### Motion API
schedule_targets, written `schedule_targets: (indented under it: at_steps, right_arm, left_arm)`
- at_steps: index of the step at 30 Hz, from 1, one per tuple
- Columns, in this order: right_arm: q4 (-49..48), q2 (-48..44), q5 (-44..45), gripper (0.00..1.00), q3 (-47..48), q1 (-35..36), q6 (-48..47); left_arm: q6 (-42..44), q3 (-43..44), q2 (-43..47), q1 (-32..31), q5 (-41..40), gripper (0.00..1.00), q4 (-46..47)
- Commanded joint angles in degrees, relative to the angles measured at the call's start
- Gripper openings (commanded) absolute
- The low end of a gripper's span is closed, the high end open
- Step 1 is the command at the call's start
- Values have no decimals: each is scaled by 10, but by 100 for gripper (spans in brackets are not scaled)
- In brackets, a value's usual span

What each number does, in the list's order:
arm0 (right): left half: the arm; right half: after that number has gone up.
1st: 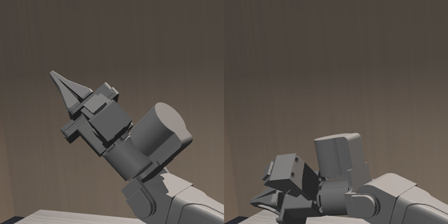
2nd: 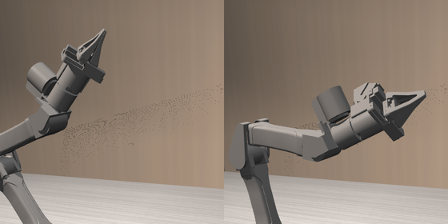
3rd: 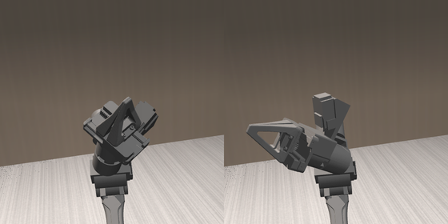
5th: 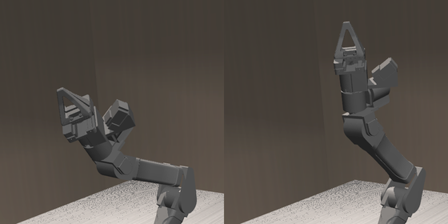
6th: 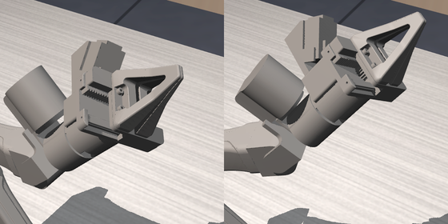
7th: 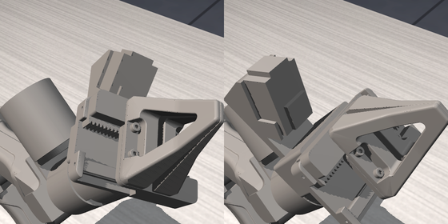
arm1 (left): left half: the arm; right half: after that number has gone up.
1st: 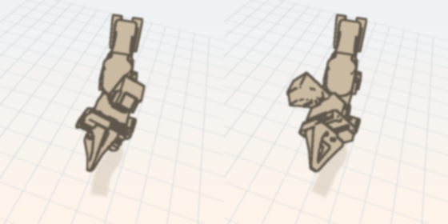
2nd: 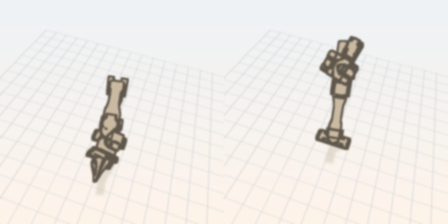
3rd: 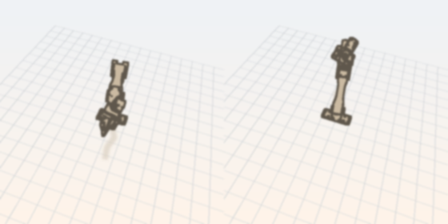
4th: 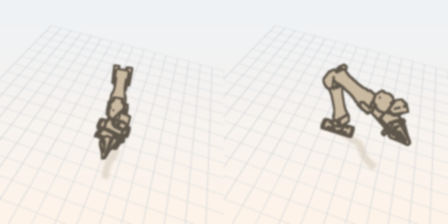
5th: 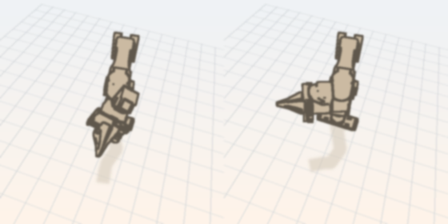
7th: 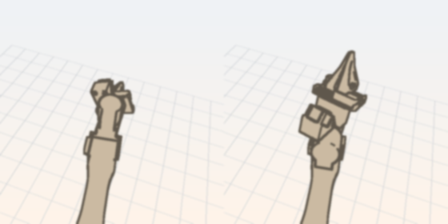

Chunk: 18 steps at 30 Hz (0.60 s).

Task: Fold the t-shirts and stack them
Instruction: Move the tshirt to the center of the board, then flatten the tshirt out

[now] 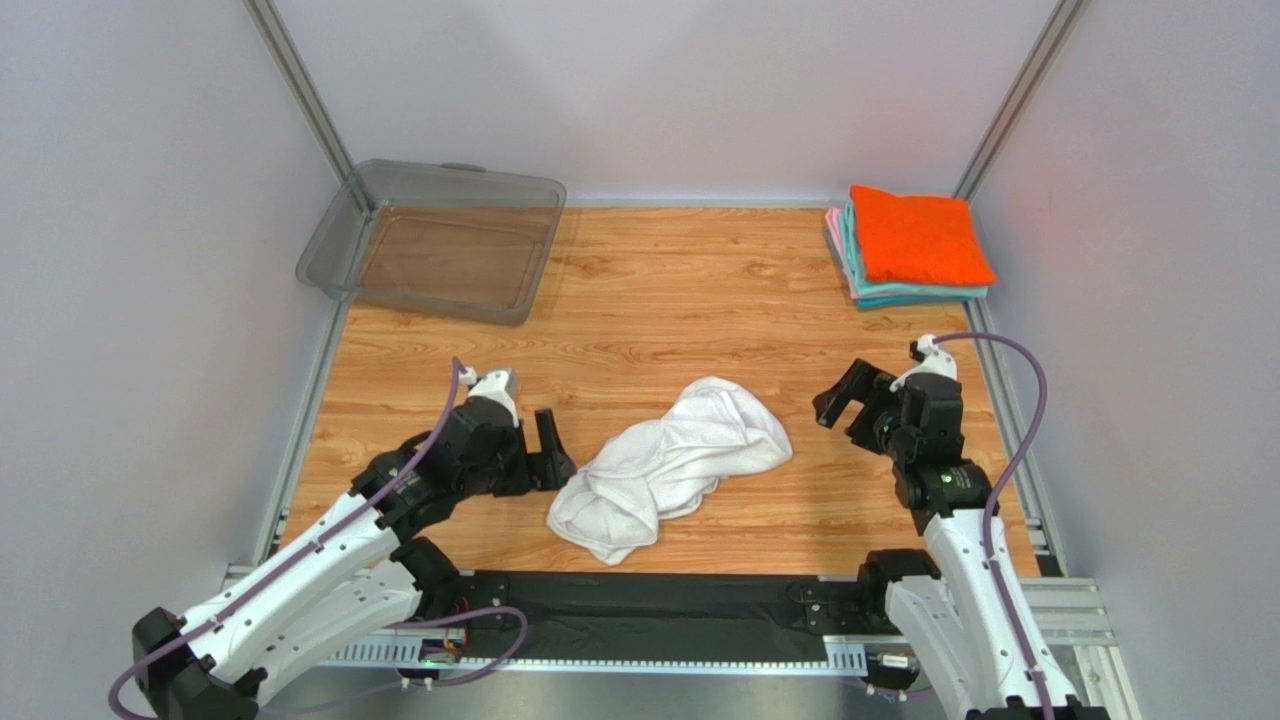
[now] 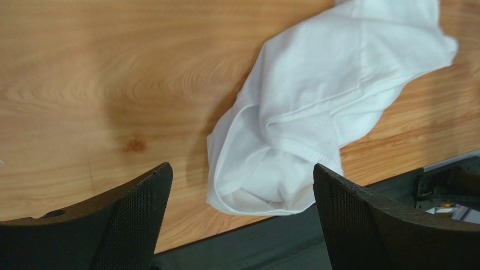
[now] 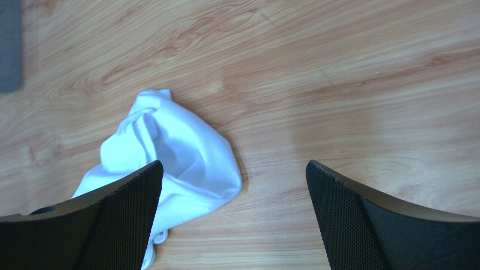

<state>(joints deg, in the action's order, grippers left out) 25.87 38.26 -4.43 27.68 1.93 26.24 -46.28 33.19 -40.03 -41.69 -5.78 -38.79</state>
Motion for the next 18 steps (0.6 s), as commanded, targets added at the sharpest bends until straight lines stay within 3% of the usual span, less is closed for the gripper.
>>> schedule_targets:
  at_steps: [1, 4, 9, 12, 13, 14, 15, 18]
  right_arm:
    - [-38, -3, -97, 98, 20, 1, -15]
    - [-51, 7, -121, 98, 13, 25, -17]
    - [-51, 38, -76, 98, 19, 109, -32]
    - [-47, 54, -60, 98, 23, 150, -33]
    - [-43, 58, -59, 98, 24, 167, -31]
    - [-35, 62, -55, 97, 26, 175, -31]
    - [-29, 63, -44, 97, 30, 184, -29]
    - [-21, 64, -20, 97, 32, 222, -20]
  left_arm:
    - [-58, -57, 28, 0, 53, 98, 25]
    - [-75, -107, 45, 0, 117, 86, 70]
    - [-96, -162, 18, 0, 168, 68, 149]
    - [-102, -168, -14, 0, 182, 40, 174]
    - [-103, -167, -24, 0, 175, 14, 172]
    - [-104, -165, -27, 0, 171, 5, 170]
    - [-105, -163, -29, 0, 168, 0, 170]
    - [-107, -162, -18, 0, 153, 0, 172]
